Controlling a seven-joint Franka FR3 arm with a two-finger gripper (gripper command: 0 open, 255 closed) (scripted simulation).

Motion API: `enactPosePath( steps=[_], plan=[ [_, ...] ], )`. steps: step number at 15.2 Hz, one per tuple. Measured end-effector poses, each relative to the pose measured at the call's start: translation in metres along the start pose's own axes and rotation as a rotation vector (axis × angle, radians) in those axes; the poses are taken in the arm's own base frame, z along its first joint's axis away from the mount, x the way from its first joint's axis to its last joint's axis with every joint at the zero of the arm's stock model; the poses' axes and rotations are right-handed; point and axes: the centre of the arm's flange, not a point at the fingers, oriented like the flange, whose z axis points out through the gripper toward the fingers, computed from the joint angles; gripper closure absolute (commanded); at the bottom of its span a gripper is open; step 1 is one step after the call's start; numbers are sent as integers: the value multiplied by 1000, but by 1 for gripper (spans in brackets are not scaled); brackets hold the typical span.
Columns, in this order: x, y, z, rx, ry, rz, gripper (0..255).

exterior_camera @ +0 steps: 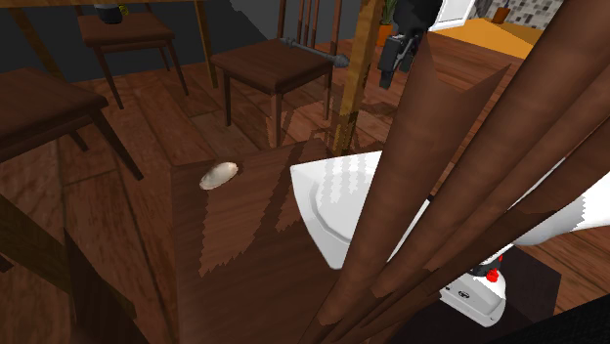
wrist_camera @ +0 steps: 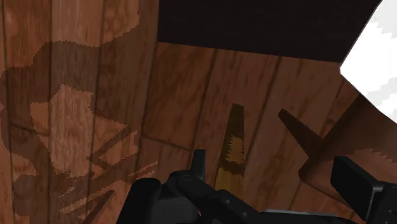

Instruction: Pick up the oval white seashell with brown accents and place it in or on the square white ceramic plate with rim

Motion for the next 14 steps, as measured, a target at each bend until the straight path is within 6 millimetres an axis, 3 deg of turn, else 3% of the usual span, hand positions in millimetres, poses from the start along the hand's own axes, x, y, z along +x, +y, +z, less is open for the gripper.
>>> enactPosePath(
  steps=[2,4,14],
  plan=[
    [0,-5,1,1,-2,15,0],
    [-3,-25,3,3,-7,69,0],
    [10,-151,24,20,-42,414,0]
  ],
)
